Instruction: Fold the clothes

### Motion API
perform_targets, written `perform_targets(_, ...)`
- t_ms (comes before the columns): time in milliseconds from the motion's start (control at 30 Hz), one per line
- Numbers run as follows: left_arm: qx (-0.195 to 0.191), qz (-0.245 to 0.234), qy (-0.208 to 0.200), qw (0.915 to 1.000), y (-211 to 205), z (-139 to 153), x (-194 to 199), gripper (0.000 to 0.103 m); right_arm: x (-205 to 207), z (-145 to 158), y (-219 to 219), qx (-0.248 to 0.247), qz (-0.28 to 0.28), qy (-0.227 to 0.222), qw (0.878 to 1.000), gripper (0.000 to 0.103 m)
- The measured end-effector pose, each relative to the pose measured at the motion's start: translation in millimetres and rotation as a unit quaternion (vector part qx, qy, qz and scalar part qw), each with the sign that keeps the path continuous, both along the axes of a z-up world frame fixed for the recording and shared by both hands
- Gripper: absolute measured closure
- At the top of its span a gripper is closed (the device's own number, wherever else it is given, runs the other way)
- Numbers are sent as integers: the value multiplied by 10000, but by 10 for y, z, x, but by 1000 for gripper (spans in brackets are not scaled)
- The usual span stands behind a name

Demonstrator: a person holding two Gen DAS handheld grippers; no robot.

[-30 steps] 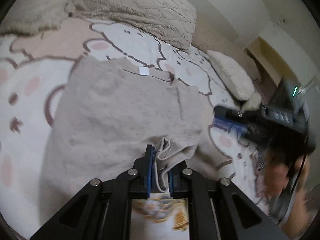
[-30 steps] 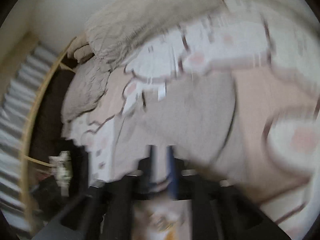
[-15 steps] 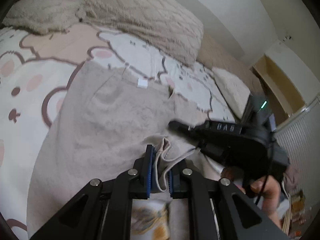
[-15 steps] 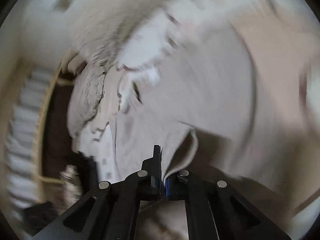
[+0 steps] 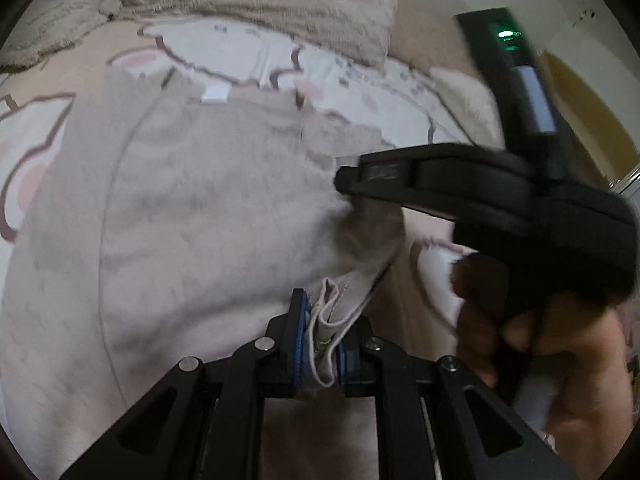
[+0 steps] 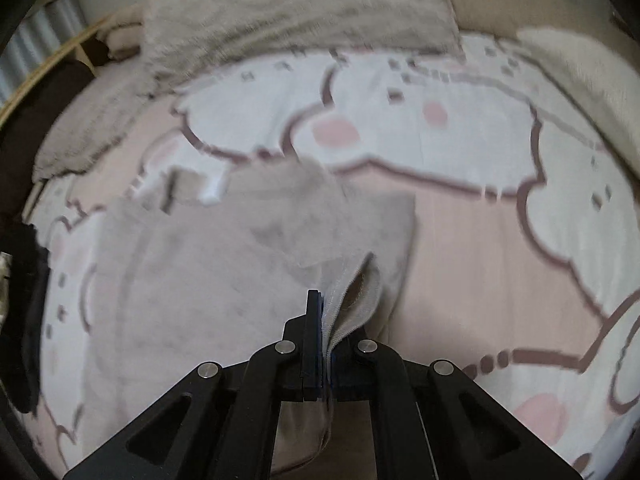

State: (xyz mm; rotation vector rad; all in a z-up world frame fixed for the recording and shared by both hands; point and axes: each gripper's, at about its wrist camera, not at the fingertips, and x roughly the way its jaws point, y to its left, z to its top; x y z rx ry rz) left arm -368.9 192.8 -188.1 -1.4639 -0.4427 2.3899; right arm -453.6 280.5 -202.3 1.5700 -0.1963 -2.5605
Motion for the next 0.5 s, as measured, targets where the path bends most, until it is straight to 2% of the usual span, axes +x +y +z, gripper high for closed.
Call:
perform_targets(33,58,-80,-39,9999,8,17,26,77,4,-57,21,-100,-32,-24,9999,99)
perform_targets(67,124,-164,-50,9998,14,56,64,62,12,-92,55,-235,-84,26,9997,99)
perform_targets(133,248,-400,59,9989,-17,203,206,46,35,-87,128,-507,-168,105,9985,99)
perform_targets(167,296,-551,151,9979,-60,285,298,41,48,-65,180,-629,-197,99,9978,99)
perform_targets(233,366,-923,276,9947,-196,448,548,38,96,10,328,-733,-378,122,9965,87)
perform_targets(300,321,-1179,379,9918,-375,579,813,38,195,127,527,-370,-862,232,9953,31)
perform_targets(367,289,-1384,487,9888,-599,701,1109,38,358,268,704,-15,-1201,558,9912,31)
perform_targets(433,211,-1451,495,9880,-852,769,1411,38,538,367,771,78,-1155,587,9915,47)
perform_targets(467,204,-1467,452,9879,-970,774,1529,38,654,407,754,-22,-1020,598,9930,61)
perform_targets(500,182,-1460,405,9883,-1086,772,1651,38,772,439,713,-172,-842,605,9945,66)
